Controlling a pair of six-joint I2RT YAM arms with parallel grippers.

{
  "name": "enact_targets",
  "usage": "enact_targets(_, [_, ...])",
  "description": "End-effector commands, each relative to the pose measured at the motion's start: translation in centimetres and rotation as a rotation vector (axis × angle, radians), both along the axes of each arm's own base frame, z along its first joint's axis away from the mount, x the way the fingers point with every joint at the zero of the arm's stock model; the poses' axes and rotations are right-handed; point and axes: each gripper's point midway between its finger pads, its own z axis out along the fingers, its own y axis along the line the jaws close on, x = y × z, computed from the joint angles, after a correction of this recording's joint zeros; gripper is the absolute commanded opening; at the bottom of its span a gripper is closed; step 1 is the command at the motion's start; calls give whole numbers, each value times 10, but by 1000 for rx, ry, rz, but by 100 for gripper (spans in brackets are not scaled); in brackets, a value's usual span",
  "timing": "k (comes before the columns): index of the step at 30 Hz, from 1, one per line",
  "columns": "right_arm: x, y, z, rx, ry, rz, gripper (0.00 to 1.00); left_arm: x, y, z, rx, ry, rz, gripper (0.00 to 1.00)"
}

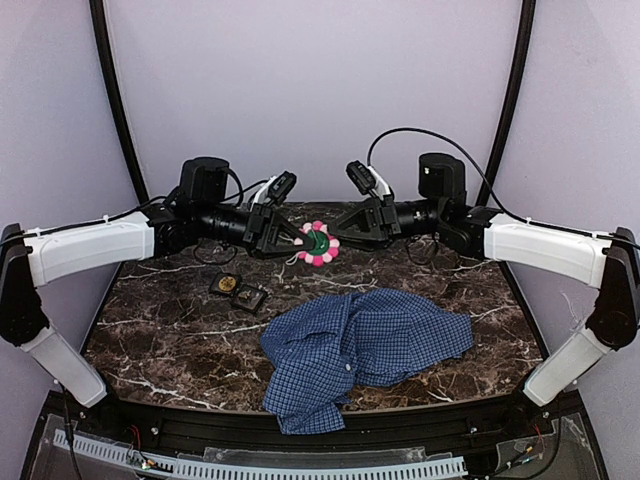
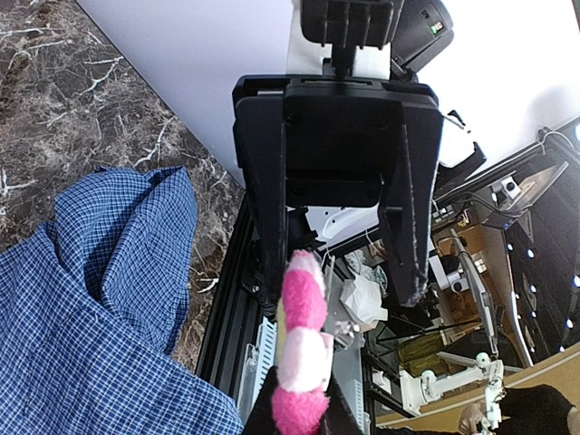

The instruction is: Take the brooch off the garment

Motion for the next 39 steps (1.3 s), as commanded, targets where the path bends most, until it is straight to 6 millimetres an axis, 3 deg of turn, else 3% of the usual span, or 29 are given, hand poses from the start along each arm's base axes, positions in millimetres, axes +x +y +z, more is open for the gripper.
enact_targets(1, [-2, 6, 7, 16, -43, 8, 39, -5, 8, 9, -9, -17, 10, 1])
enact_targets(3, [-5, 10, 4, 12, -39, 20, 35, -4, 9, 9, -7, -17, 16, 1])
enact_targets(11, [-3, 15, 7, 17, -47, -13, 0, -2, 9, 11, -7, -17, 31, 1])
enact_targets(13, [3, 15, 8, 14, -51, -59, 0, 0, 9, 11, -5, -18, 46, 4])
enact_targets(18, [15, 13, 7, -26, -84, -159, 0, 2, 13, 9, 16, -20, 88, 41])
enact_targets(22, [23, 15, 4, -81, -110, -200, 0, 7, 12, 12, 11, -24, 115, 53])
enact_targets(39, [28, 19, -5, -154, -133, -230, 0, 22, 11, 3, 38, 0, 187, 46])
